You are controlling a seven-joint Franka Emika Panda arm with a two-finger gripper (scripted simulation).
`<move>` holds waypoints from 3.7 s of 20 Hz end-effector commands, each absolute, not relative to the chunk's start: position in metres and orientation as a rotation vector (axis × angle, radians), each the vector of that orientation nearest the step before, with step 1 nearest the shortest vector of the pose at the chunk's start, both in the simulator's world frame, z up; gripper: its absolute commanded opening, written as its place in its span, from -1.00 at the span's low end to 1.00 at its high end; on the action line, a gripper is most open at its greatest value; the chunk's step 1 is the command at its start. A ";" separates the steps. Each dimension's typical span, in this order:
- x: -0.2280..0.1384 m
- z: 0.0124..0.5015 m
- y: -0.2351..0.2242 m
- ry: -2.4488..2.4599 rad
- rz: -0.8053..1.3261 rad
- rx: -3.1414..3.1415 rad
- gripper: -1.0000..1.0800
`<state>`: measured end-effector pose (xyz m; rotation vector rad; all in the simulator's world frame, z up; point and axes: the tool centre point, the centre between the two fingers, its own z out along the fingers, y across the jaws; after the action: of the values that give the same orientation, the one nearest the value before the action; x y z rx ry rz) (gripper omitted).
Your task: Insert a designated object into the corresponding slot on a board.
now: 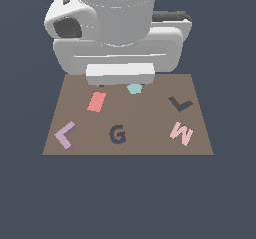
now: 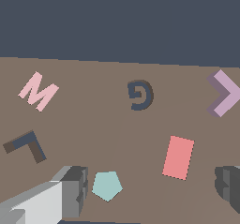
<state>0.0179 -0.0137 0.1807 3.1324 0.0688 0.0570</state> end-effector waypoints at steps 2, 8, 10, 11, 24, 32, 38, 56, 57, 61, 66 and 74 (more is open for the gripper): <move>0.018 0.176 -0.021 0.113 0.054 3.131 0.92; 0.020 0.162 -0.040 0.238 0.049 3.126 0.92; 0.022 0.156 -0.048 0.292 0.047 3.122 0.92; 0.023 0.152 -0.052 0.322 0.045 3.119 0.92; 0.050 0.098 -0.121 0.802 0.023 3.036 0.92; 0.073 0.070 -0.151 1.044 0.010 2.963 0.92; 0.086 0.057 -0.164 1.156 0.004 2.921 0.92; 0.095 0.040 -0.170 1.220 0.000 2.895 0.92; 0.095 0.036 -0.170 1.220 0.000 2.895 0.92; 0.095 0.030 -0.170 1.221 0.000 2.894 0.92; 0.095 0.030 -0.170 1.221 0.000 2.894 -1.00; 0.096 0.033 -0.170 1.221 0.001 2.894 -1.00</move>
<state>0.0953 -0.1704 0.0311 2.8946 1.2200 -0.0002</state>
